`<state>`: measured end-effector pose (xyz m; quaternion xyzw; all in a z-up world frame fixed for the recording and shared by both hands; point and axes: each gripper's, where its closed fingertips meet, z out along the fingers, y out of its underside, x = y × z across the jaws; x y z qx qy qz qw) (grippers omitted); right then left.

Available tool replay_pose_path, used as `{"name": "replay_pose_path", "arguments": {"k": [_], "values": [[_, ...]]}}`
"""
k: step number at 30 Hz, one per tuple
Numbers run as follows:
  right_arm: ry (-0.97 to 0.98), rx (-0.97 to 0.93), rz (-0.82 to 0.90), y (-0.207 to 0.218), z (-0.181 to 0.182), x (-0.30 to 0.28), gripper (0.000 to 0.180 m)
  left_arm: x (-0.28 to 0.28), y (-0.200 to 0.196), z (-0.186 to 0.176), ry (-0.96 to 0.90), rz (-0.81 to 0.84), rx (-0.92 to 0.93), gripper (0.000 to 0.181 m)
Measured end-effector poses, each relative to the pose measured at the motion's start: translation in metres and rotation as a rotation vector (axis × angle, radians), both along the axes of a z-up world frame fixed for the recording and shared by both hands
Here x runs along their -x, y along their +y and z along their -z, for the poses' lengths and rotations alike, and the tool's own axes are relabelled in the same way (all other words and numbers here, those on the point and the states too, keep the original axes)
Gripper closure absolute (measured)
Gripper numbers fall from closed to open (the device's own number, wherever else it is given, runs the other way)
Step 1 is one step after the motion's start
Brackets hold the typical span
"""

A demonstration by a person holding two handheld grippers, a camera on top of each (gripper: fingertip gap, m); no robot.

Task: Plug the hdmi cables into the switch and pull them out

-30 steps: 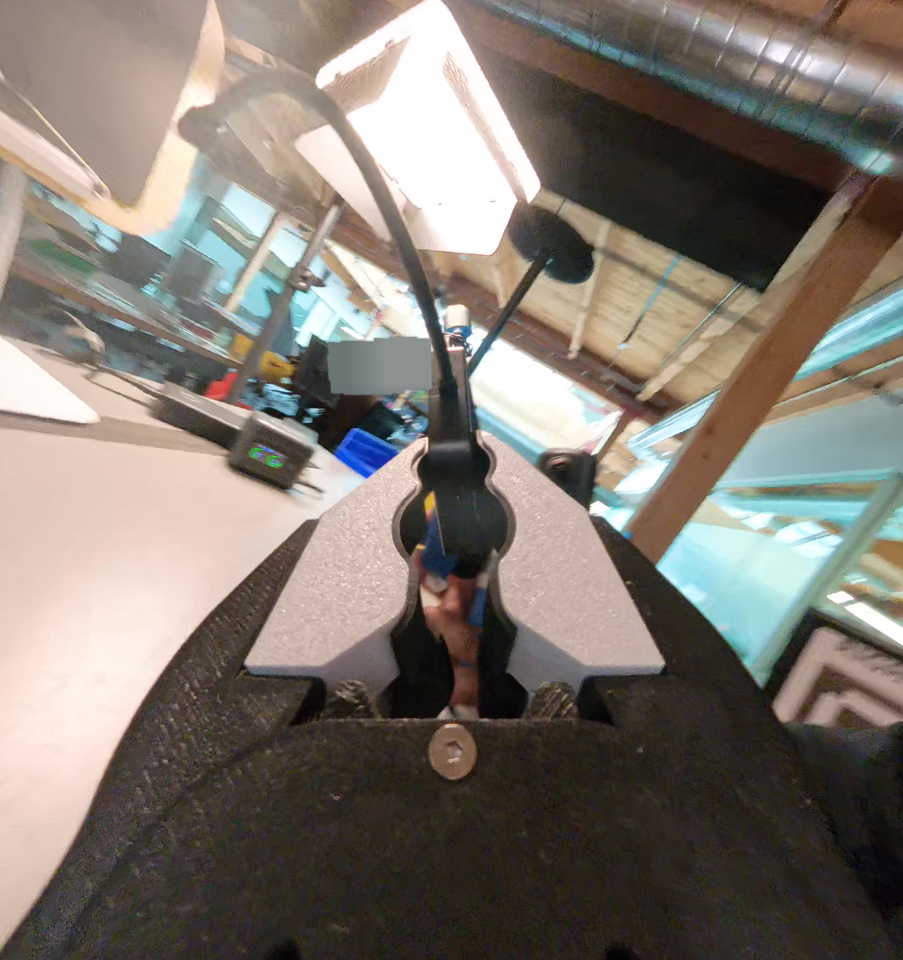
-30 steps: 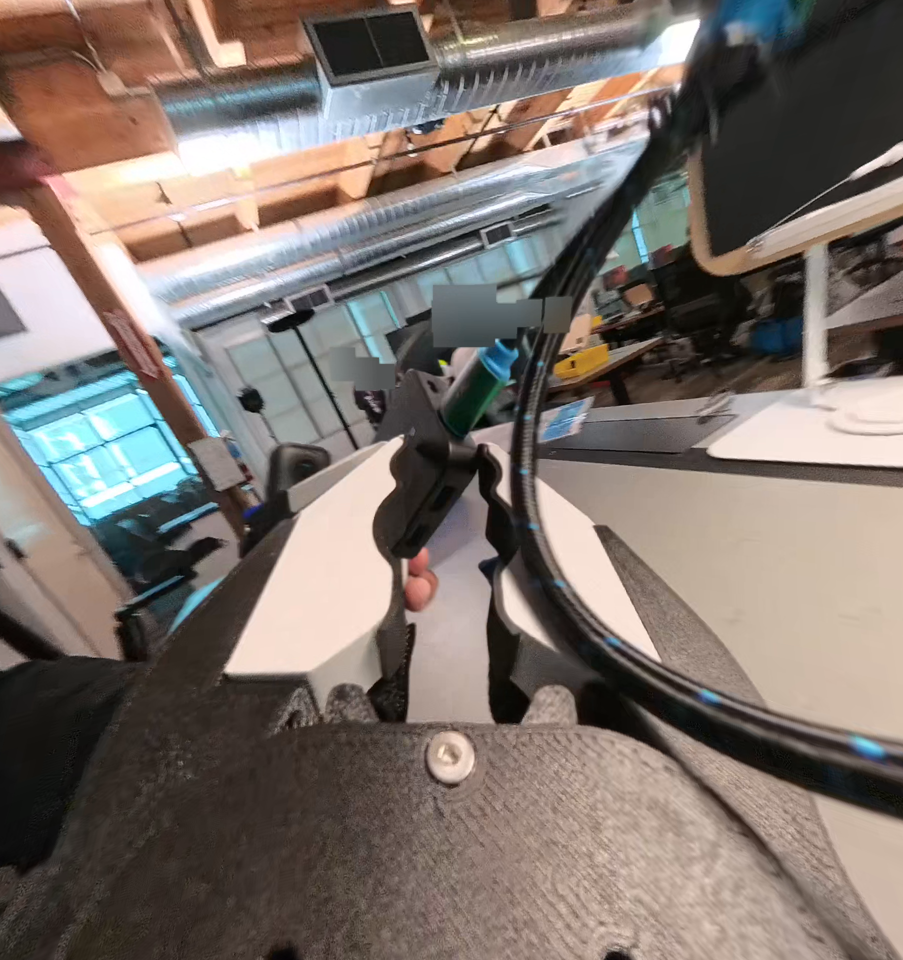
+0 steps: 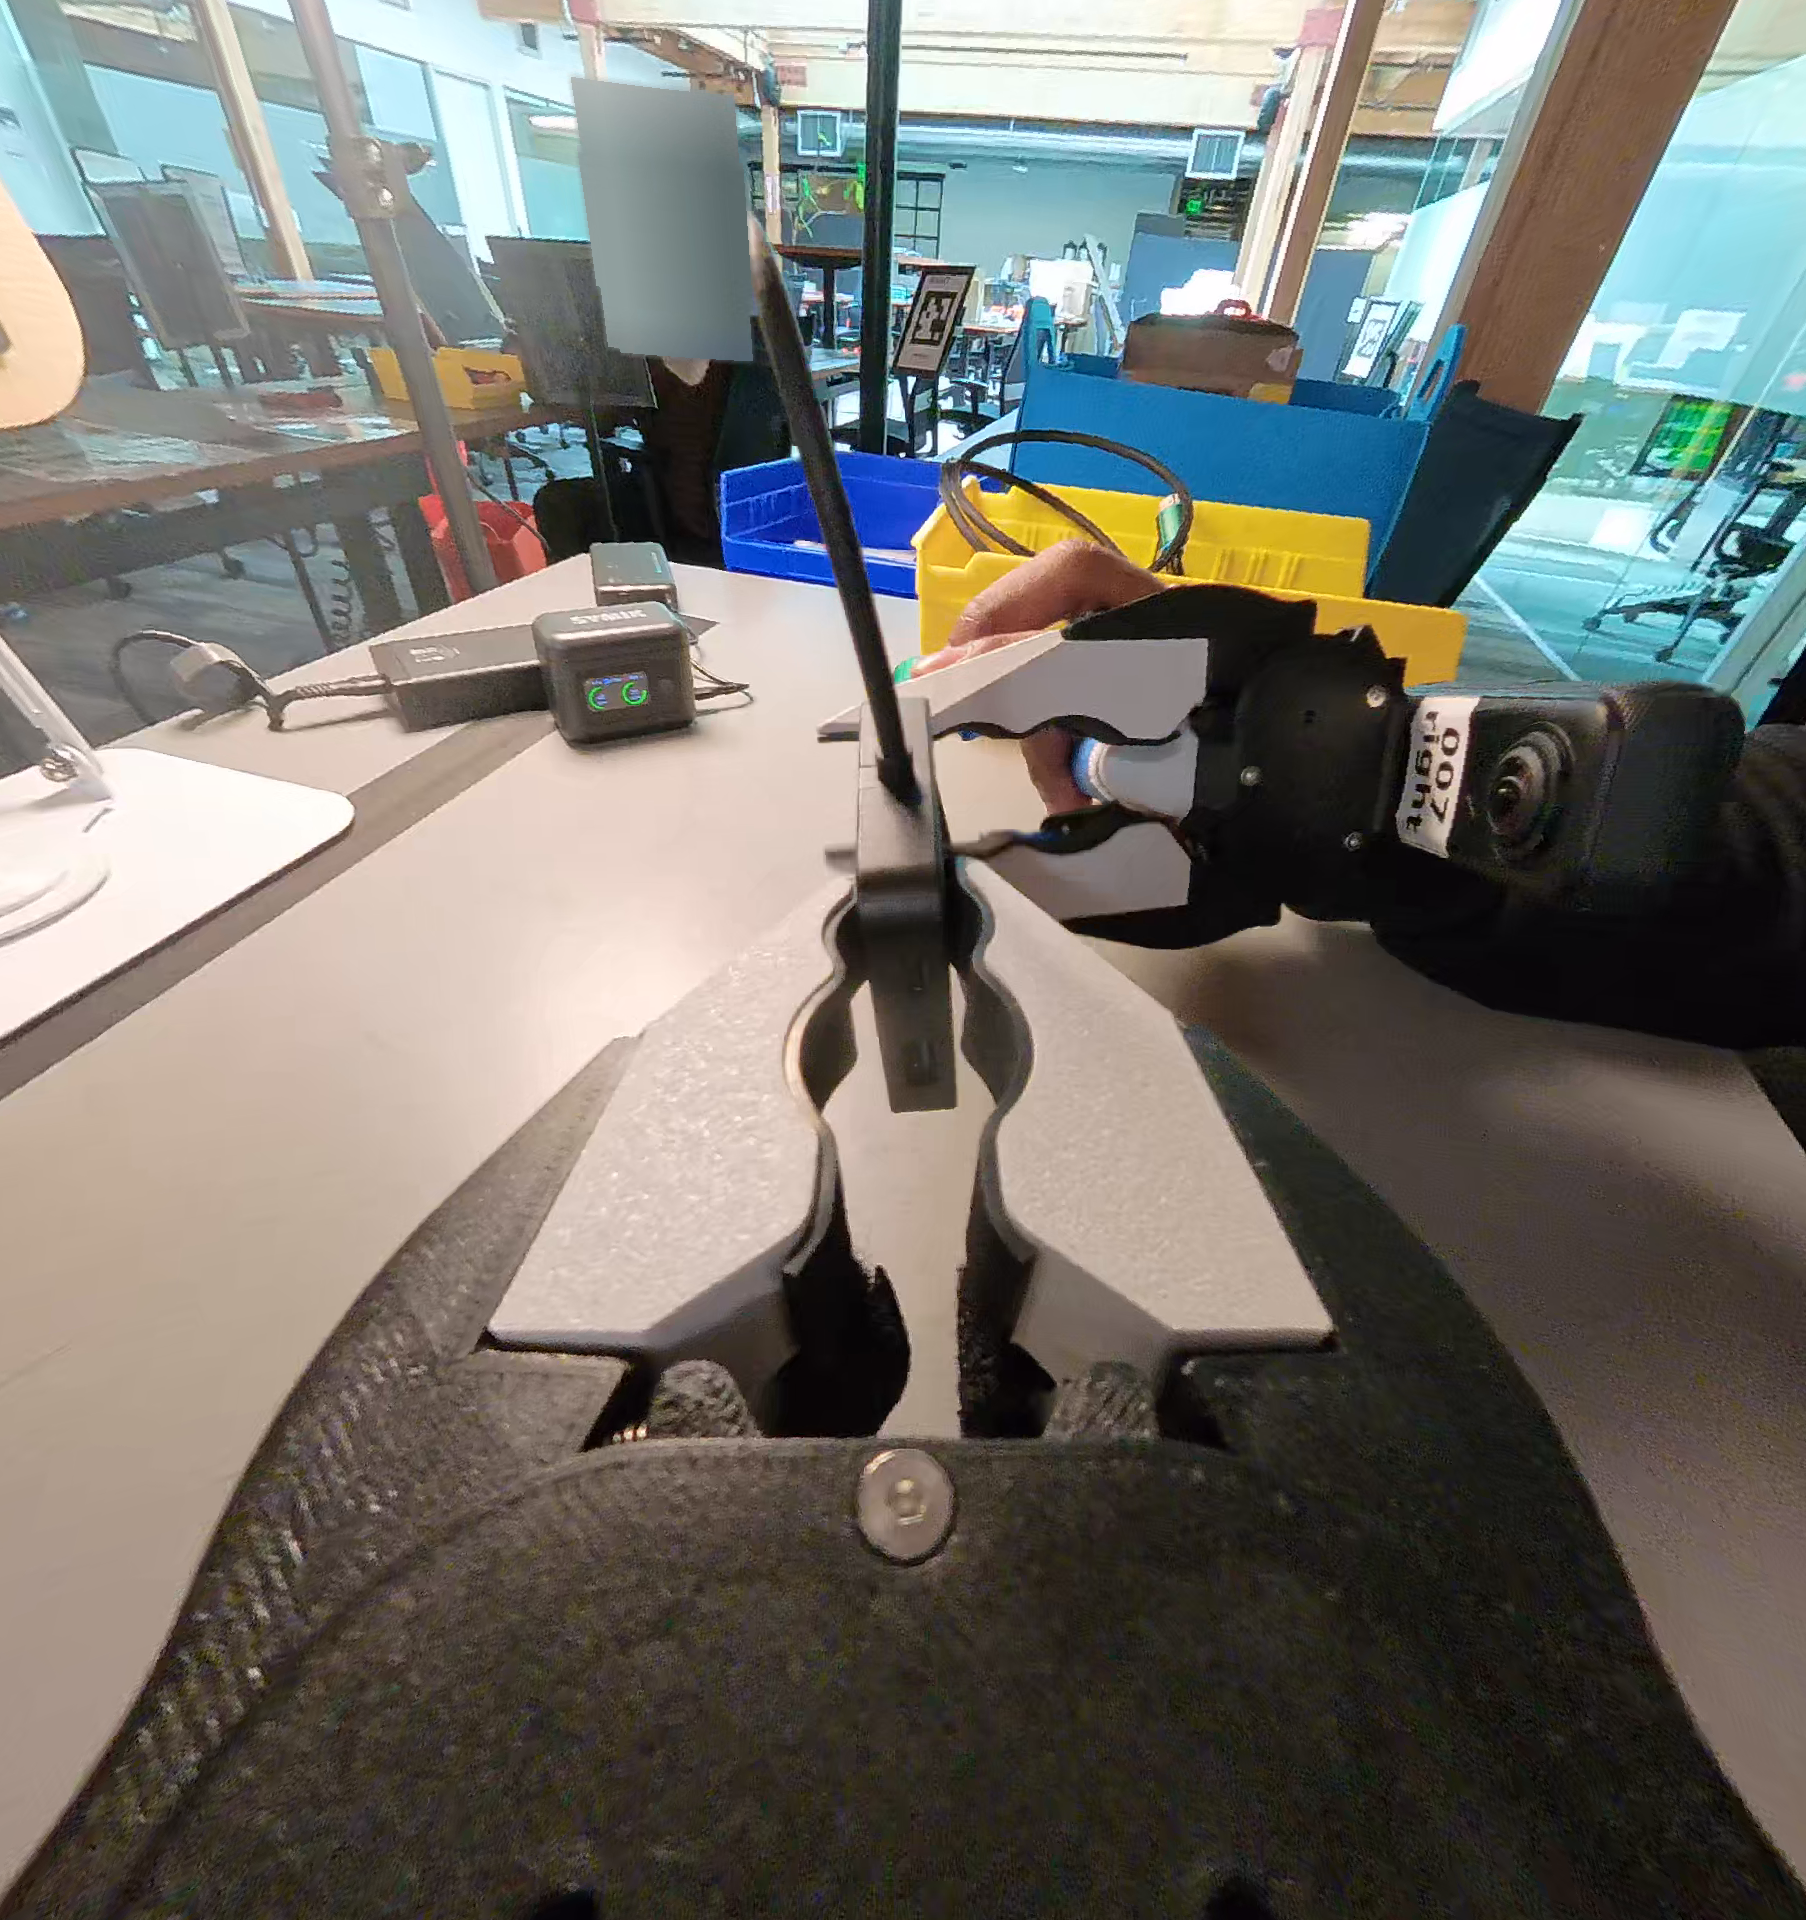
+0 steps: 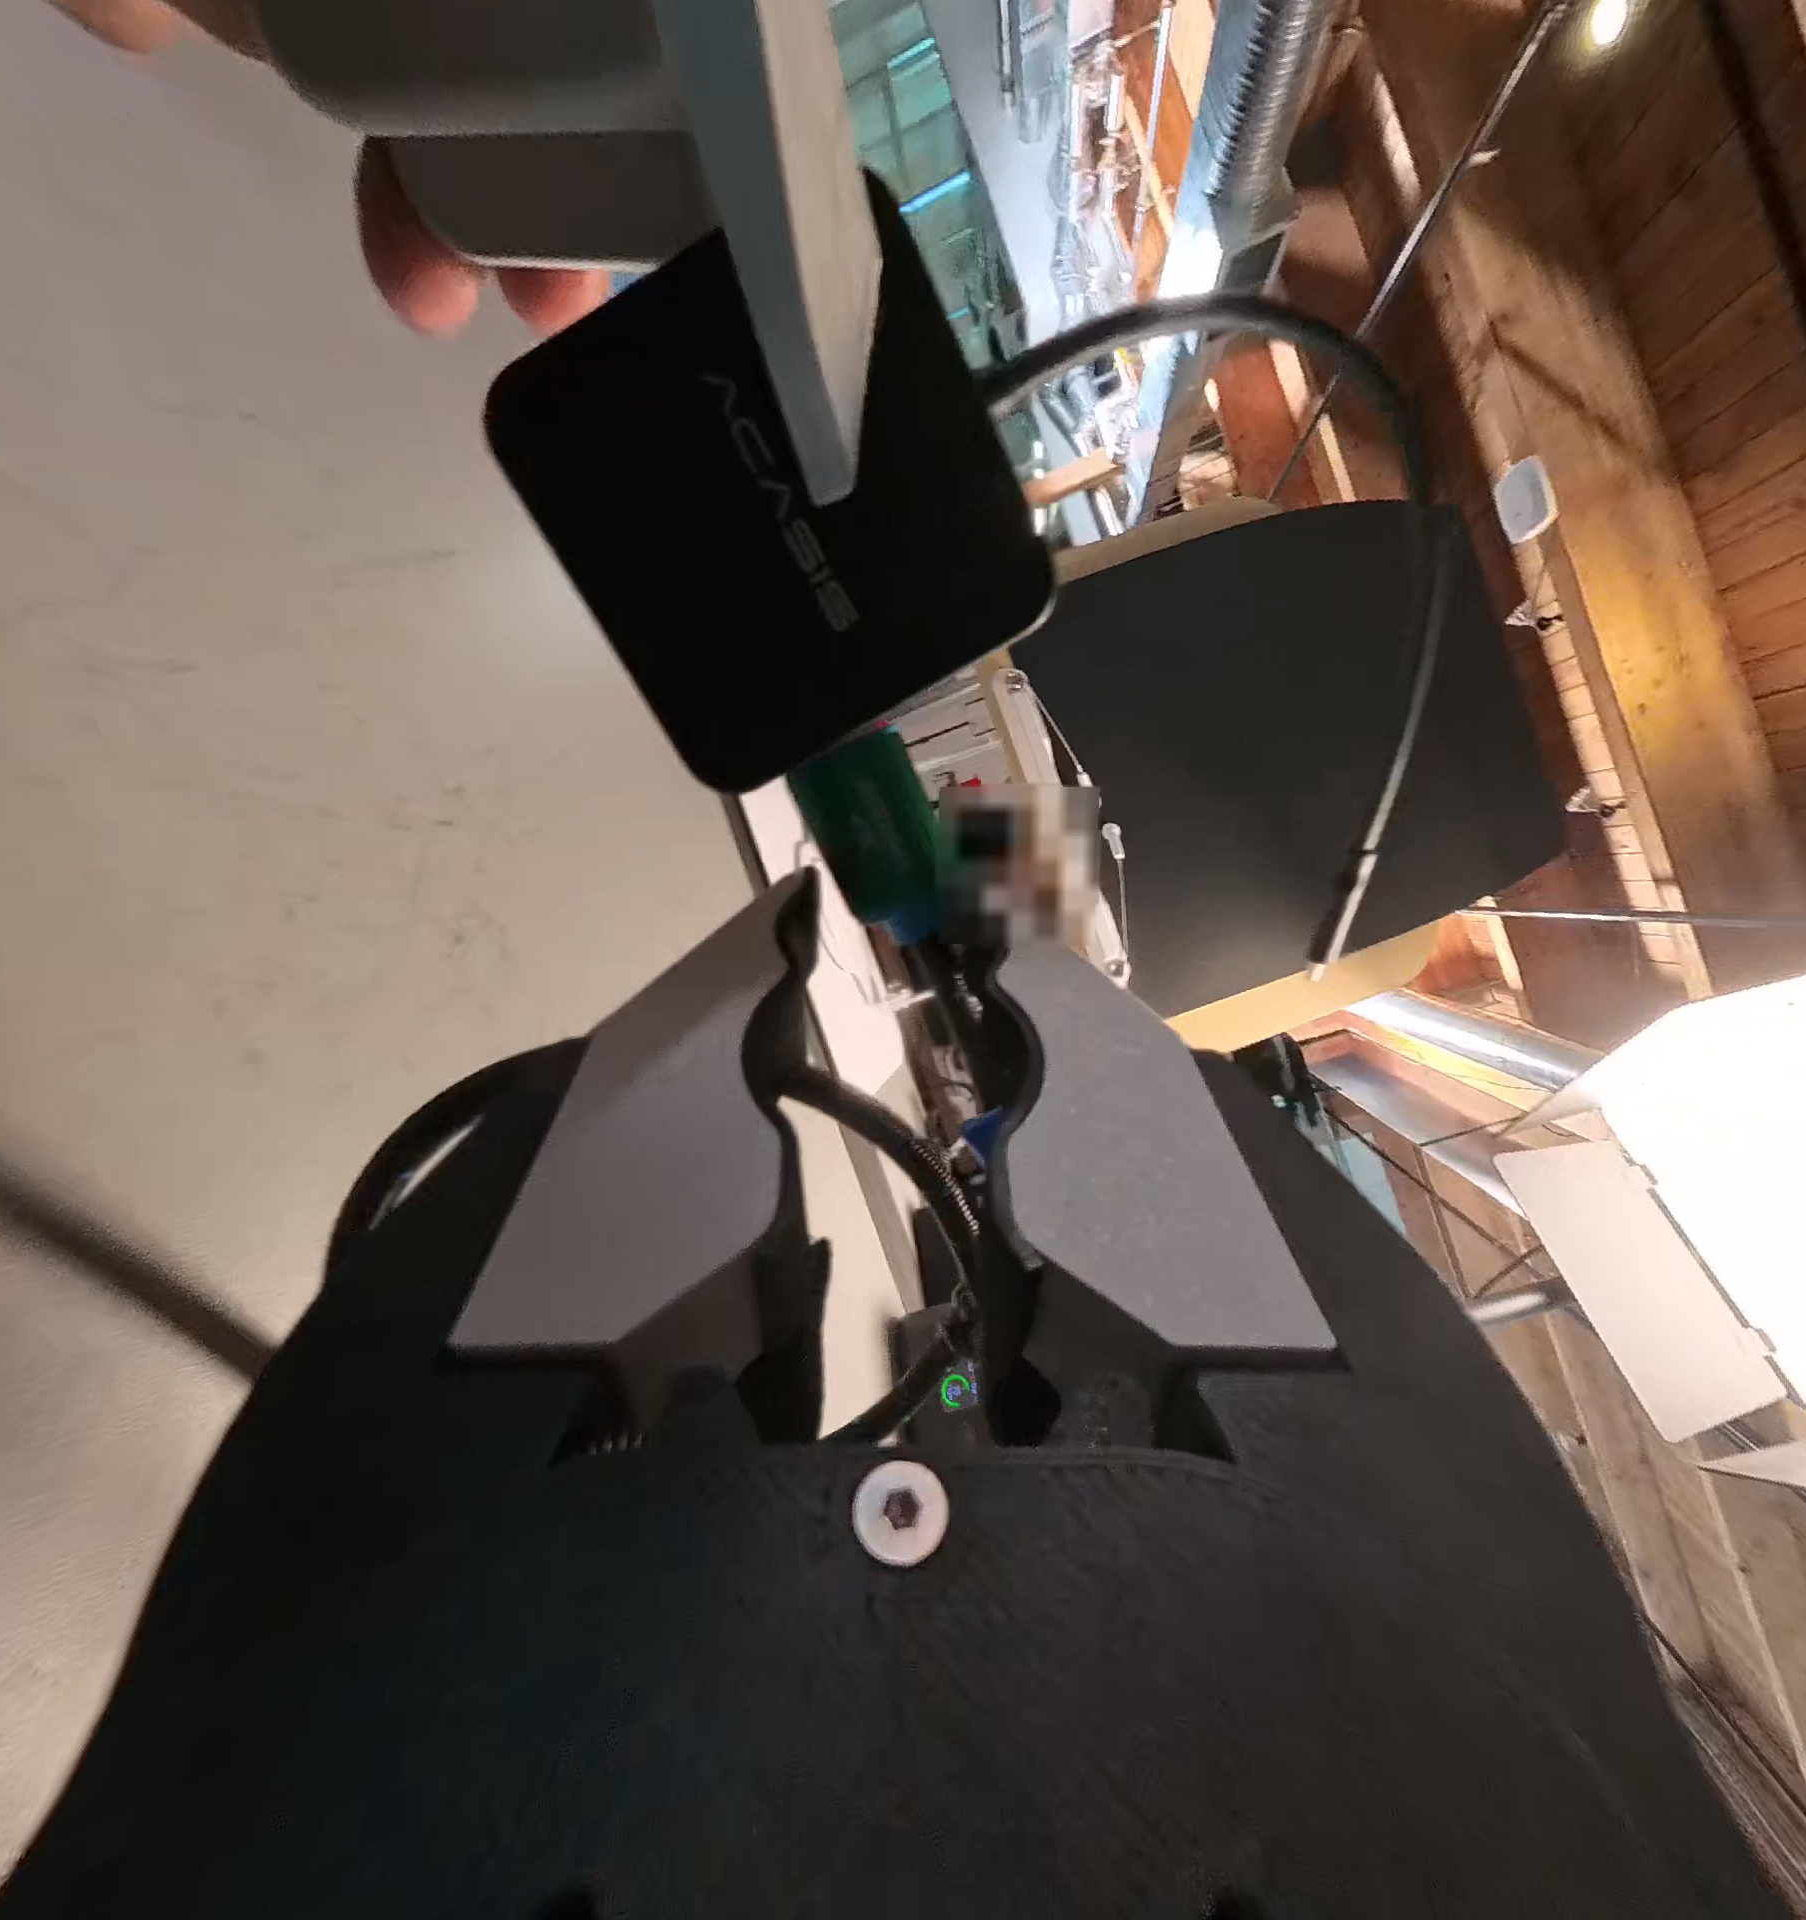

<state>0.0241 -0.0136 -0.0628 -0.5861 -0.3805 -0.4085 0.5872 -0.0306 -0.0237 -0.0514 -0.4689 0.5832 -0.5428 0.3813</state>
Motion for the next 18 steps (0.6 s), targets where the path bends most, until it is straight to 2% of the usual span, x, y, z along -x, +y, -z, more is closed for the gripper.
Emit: {"name": "replay_pose_path", "arguments": {"k": [4, 6, 8, 14, 18], "values": [[0.035, -0.012, 0.05, 0.0, -0.004, -0.007, 0.156, -0.005, 0.002, -0.003, -0.031, -0.017, 0.093, 0.166], [0.096, -0.023, 0.076, 0.0, -0.009, -0.011, 0.159, -0.009, -0.001, -0.002, -0.034, -0.009, 0.168, 0.152], [0.172, -0.01, 0.078, -0.001, -0.01, -0.012, 0.161, -0.015, -0.003, 0.001, -0.03, -0.016, 0.214, 0.146], [0.24, 0.024, 0.077, 0.001, -0.005, -0.006, 0.161, -0.024, -0.002, -0.01, -0.155, -0.07, 0.371, 0.154], [0.29, 0.052, 0.064, 0.002, -0.002, 0.002, 0.162, -0.025, 0.003, -0.012, -0.215, -0.104, 0.448, 0.167]]}}
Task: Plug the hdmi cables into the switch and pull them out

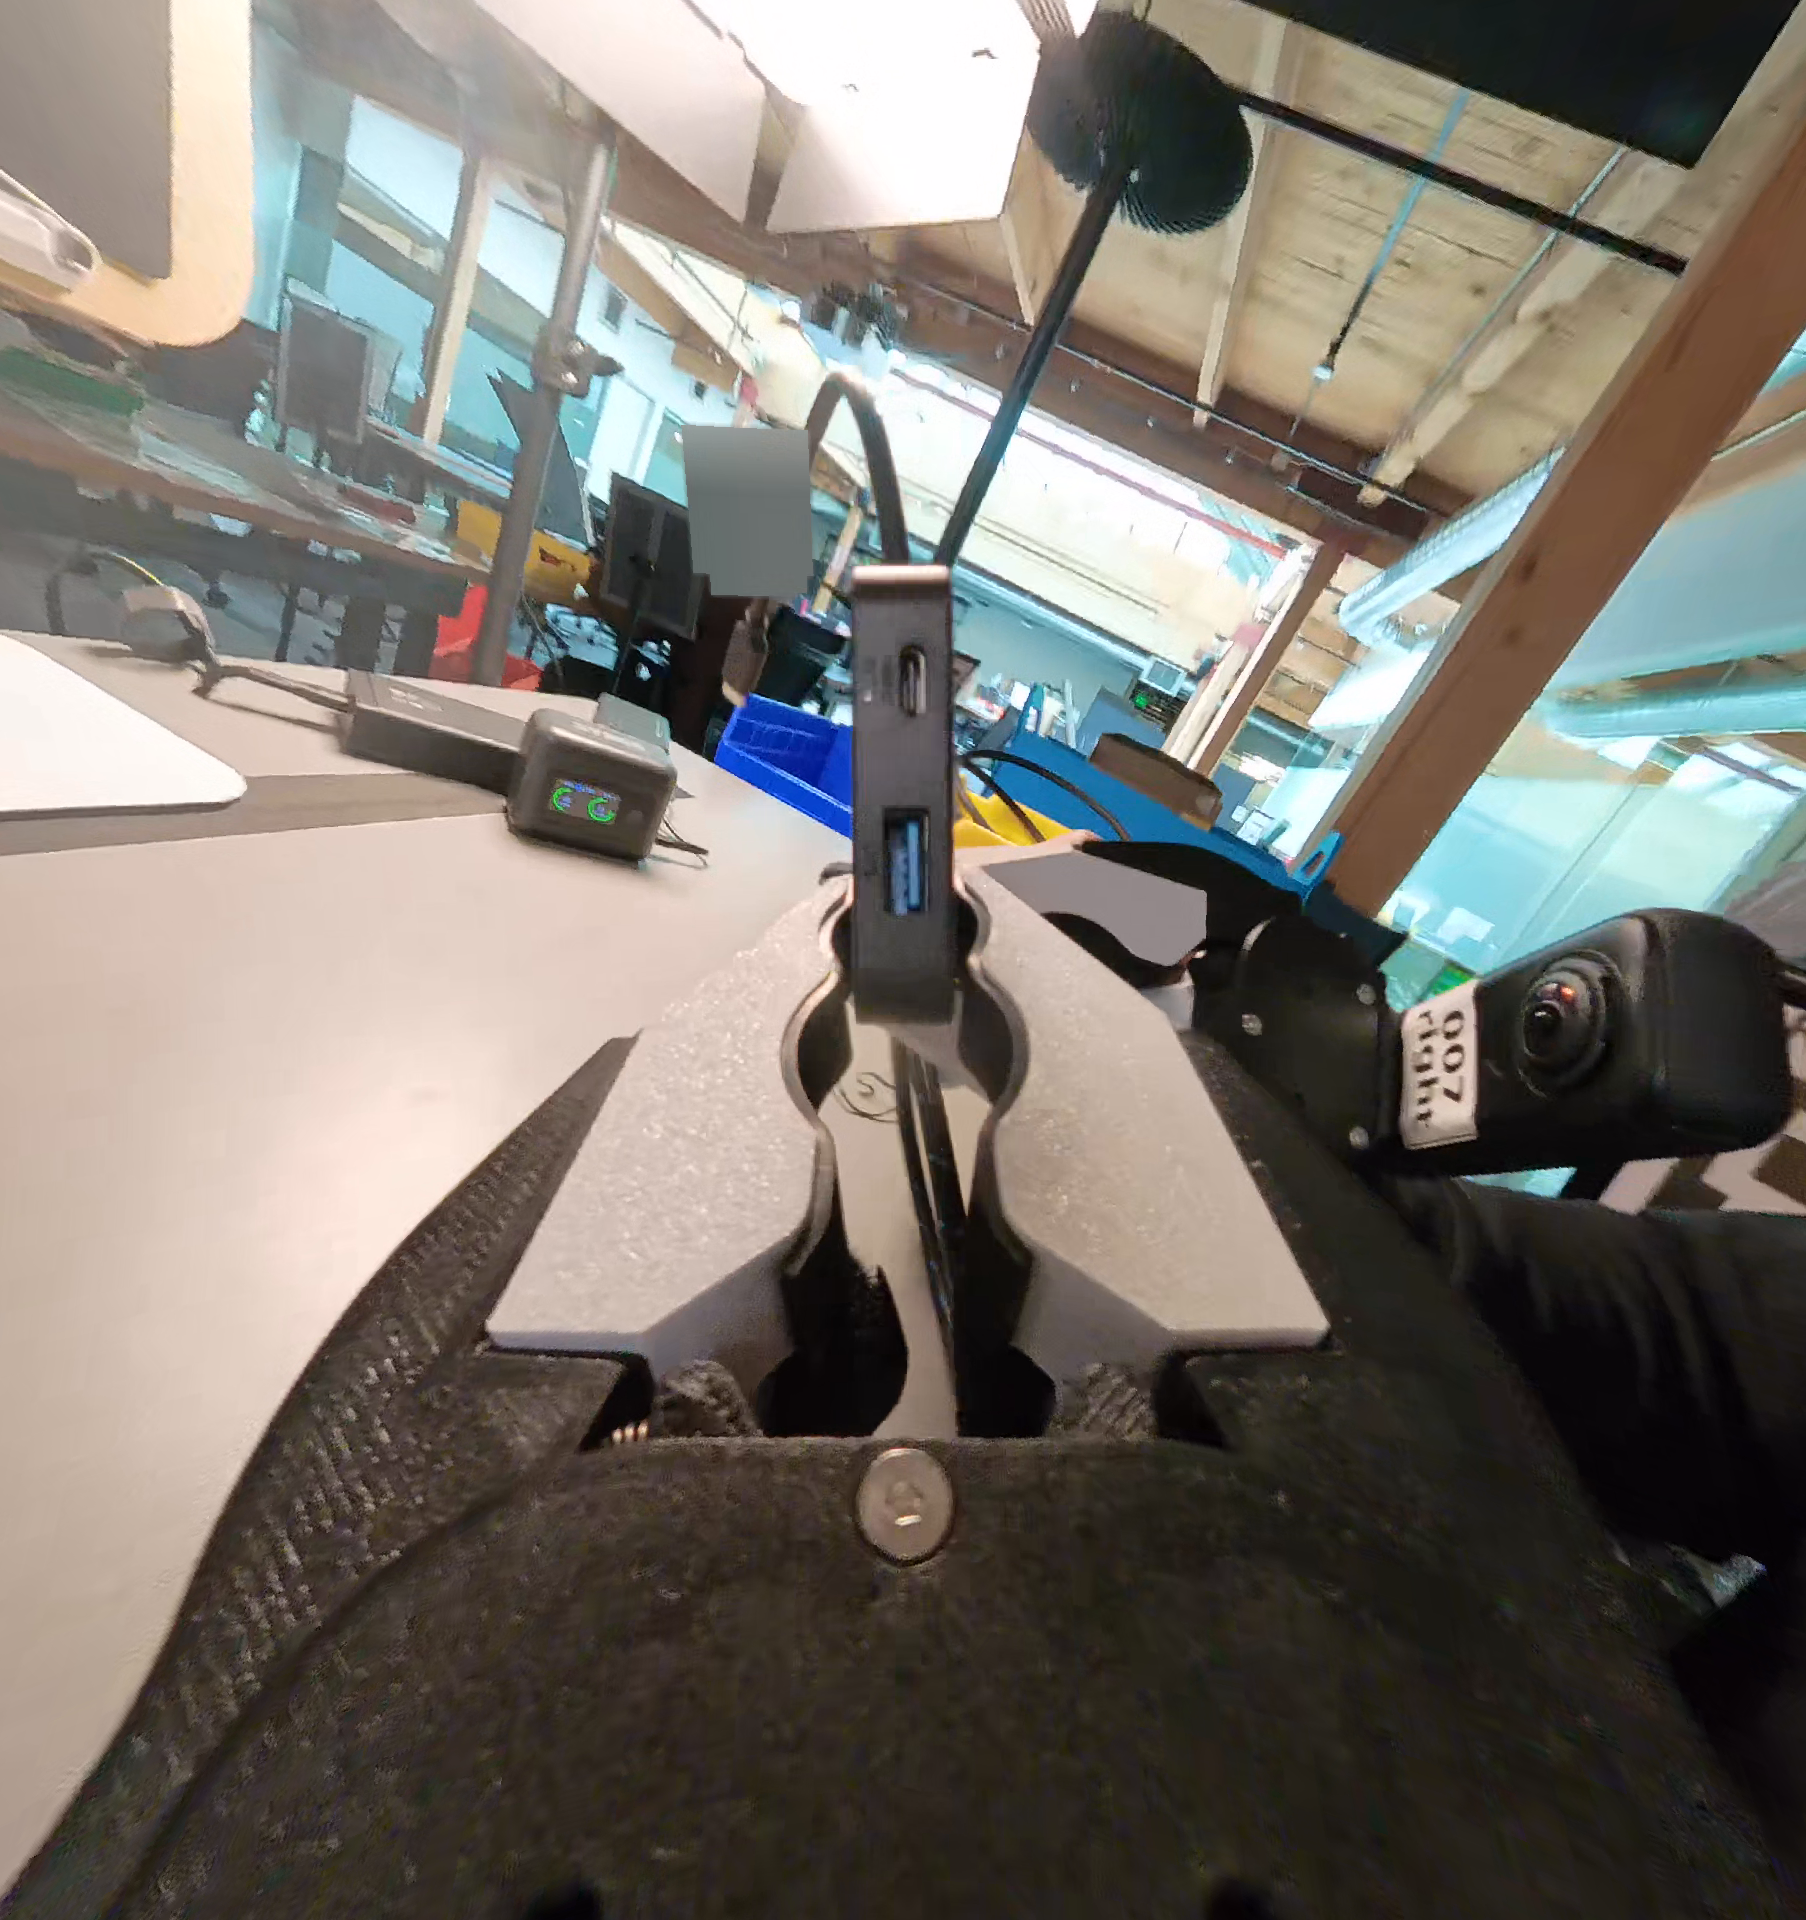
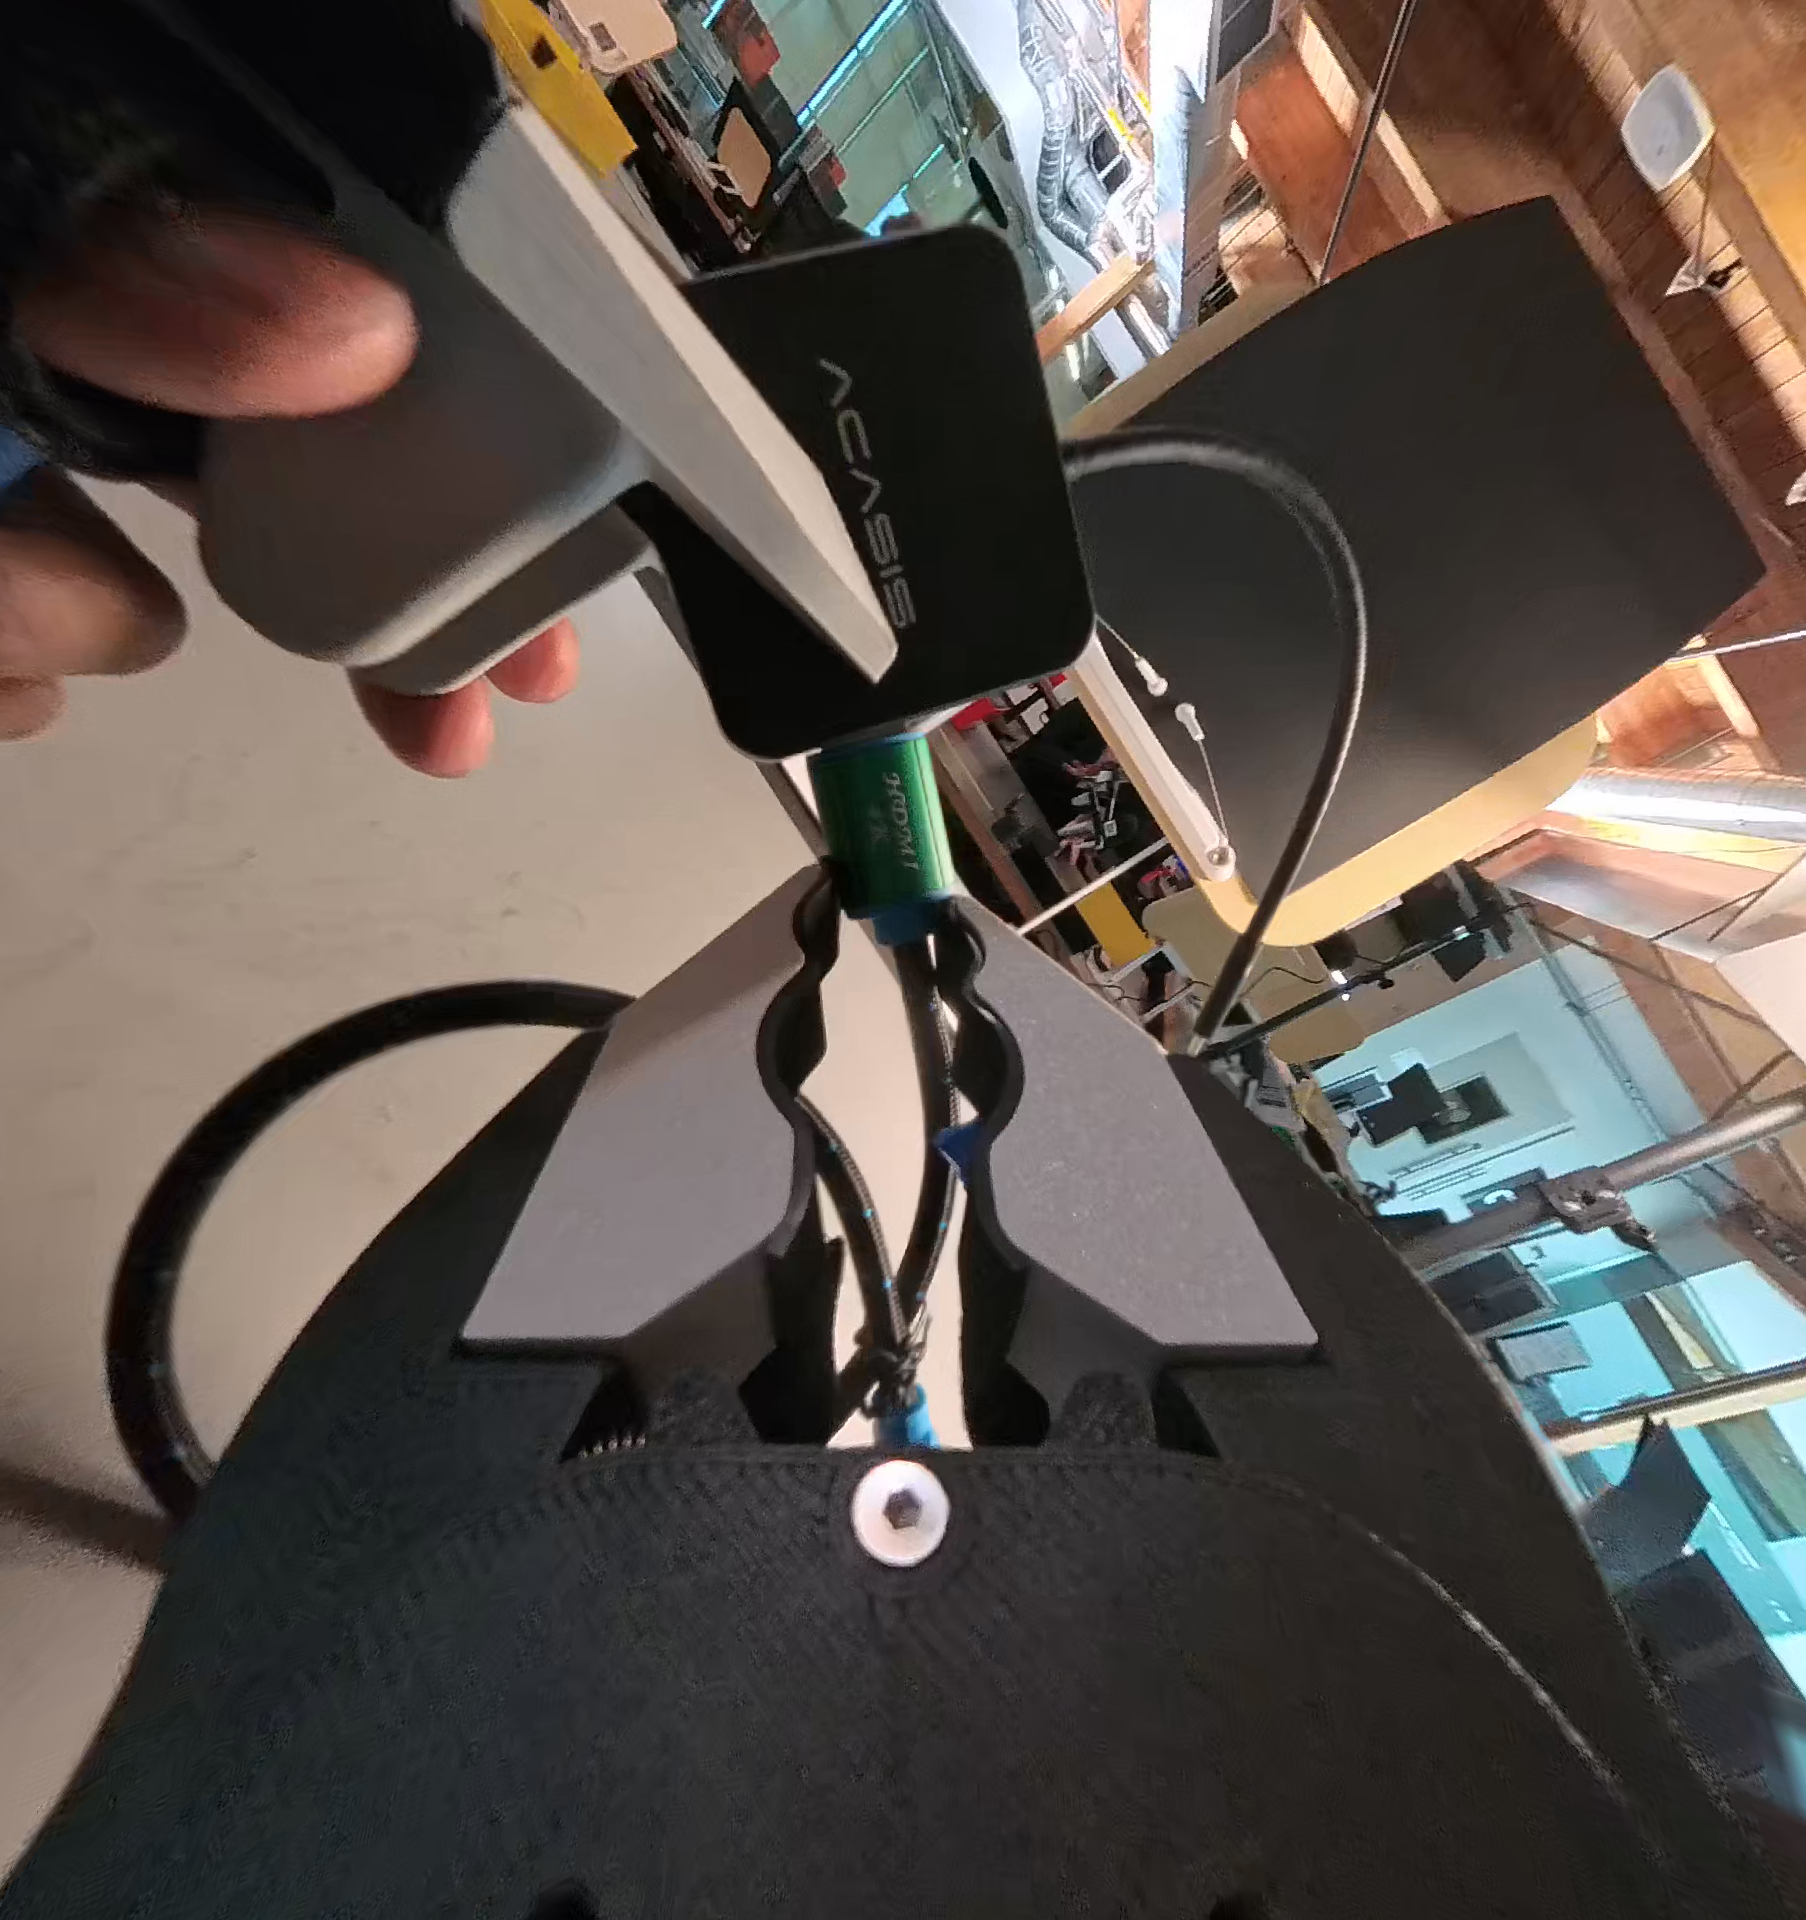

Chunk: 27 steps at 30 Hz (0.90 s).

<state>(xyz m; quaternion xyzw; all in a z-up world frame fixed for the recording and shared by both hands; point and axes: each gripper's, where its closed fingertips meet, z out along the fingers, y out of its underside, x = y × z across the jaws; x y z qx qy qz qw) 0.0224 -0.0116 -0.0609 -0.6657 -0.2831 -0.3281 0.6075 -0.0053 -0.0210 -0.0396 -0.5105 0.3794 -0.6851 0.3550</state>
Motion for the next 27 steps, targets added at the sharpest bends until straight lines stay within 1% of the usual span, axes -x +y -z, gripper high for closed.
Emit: {"name": "replay_pose_path", "arguments": {"k": [3, 6, 10, 15, 19, 27], "values": [[0.012, 0.025, -0.068, 0.0, 0.004, 0.011, 0.163, 0.006, 0.006, -0.005, -0.02, -0.041, -0.048, 0.168], [0.006, 0.026, -0.081, -0.001, 0.003, 0.013, 0.164, 0.008, 0.006, -0.008, -0.02, -0.044, -0.08, 0.168], [0.013, 0.041, -0.069, -0.001, 0.004, 0.011, 0.164, 0.006, 0.006, -0.007, -0.023, -0.024, -0.019, 0.168], [0.021, 0.055, -0.079, -0.001, 0.006, 0.016, 0.165, 0.007, 0.01, -0.008, -0.045, -0.047, 0.048, 0.168], [0.013, 0.047, -0.084, -0.001, 0.005, 0.017, 0.165, 0.008, 0.009, -0.01, -0.06, -0.085, 0.034, 0.168], [-0.025, 0.053, -0.093, -0.002, 0.001, 0.018, 0.165, 0.01, 0.007, -0.014, -0.058, -0.088, -0.008, 0.168]]}}
